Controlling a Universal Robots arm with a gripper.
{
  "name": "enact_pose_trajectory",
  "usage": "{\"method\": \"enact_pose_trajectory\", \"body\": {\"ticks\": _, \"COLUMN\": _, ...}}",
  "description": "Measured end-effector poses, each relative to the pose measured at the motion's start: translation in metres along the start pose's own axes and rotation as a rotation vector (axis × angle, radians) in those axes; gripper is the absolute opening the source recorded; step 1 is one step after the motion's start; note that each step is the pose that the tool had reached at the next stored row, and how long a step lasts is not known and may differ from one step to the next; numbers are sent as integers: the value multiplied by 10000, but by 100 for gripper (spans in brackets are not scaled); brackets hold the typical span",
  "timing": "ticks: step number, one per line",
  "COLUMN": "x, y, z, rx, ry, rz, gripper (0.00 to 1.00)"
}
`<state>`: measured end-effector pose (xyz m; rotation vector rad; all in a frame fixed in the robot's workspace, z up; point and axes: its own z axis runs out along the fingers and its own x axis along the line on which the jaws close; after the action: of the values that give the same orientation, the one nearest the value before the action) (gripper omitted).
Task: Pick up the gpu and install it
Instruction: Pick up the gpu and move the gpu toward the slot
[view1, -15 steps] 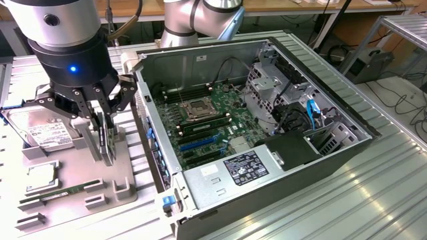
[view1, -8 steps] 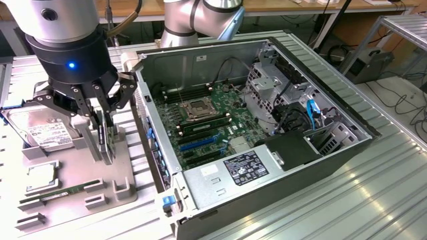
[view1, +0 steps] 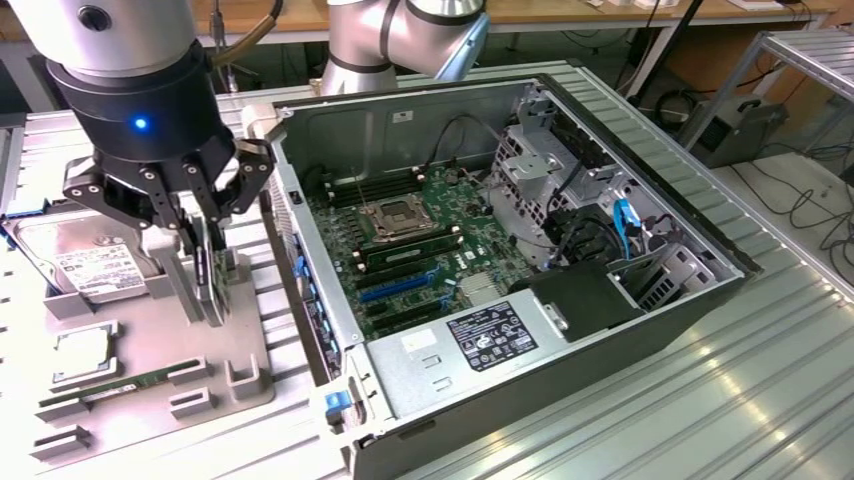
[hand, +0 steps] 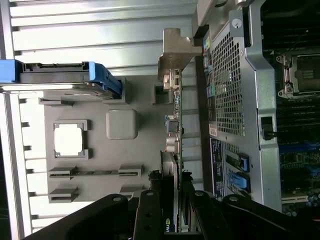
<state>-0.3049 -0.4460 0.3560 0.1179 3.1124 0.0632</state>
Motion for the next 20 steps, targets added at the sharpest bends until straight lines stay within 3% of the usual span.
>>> {"method": "enact_pose_trajectory", "body": {"ticks": 20, "x": -3, "y": 5, "z": -107, "rx": -1, "ry": 0, "rz": 1, "gripper": 26}}
